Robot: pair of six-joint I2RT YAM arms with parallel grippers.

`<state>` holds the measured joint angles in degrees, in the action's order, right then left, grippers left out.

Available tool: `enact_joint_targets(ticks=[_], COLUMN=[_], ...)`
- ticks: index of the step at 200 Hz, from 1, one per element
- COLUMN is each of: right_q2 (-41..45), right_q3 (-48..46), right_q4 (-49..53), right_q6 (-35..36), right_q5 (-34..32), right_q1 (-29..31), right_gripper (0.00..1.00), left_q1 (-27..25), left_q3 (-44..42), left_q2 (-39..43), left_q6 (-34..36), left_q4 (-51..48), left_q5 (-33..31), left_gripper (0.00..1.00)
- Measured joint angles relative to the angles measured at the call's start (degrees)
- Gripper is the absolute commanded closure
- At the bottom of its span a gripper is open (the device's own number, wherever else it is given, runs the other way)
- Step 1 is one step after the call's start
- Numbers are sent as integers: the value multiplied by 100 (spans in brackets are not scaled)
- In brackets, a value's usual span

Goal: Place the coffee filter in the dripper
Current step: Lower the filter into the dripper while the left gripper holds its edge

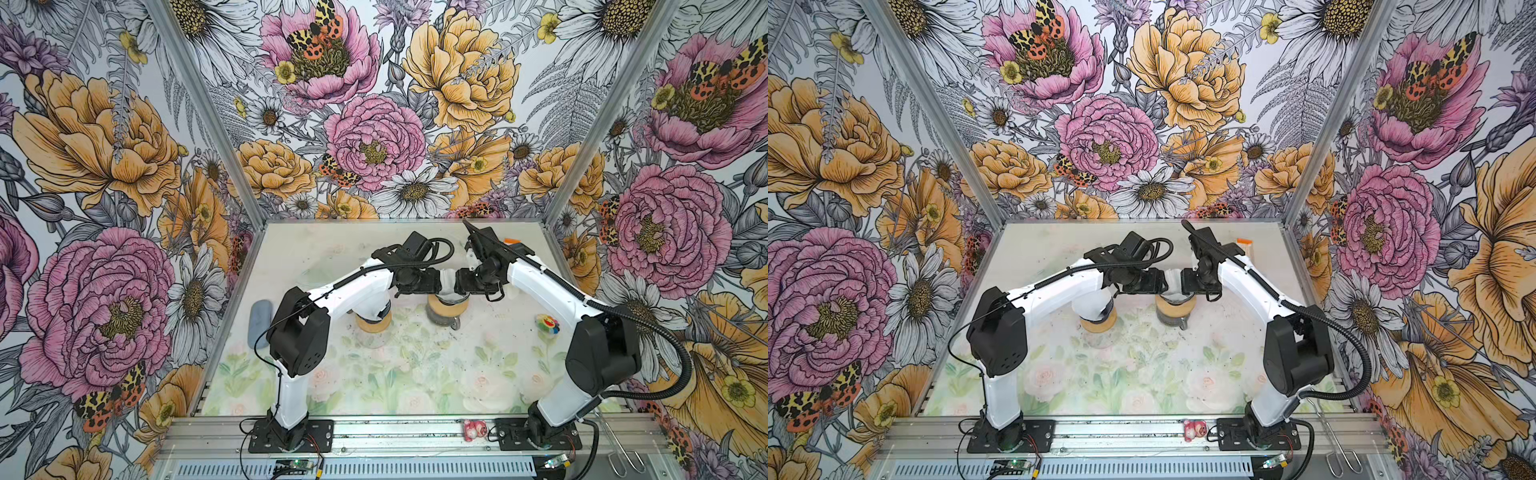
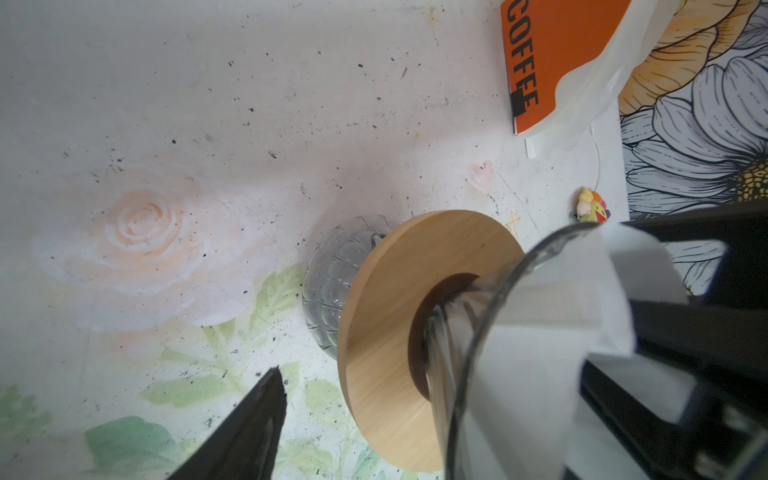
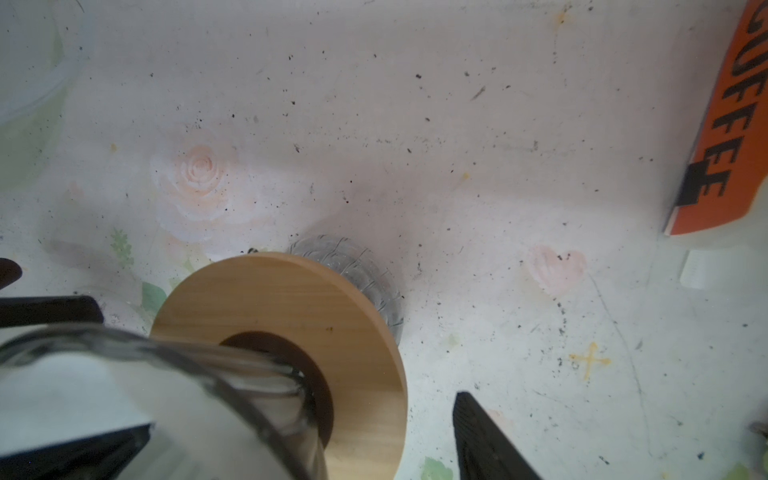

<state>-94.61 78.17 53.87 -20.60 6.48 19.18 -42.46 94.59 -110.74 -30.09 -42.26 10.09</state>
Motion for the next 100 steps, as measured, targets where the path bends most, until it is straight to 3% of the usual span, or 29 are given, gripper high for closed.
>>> enact_joint_targets(ticks=[100], right_q2=[621], right_q3=[0], right_q4=[7], right_q6=[4], right_q5=[-118], right_q1=[-2], right_gripper=[38], left_q1=[0], left_q3=[42], left_q2=[166], left_q6=[9], left_q4=[-59], left_q5=[-2], left_gripper=[31])
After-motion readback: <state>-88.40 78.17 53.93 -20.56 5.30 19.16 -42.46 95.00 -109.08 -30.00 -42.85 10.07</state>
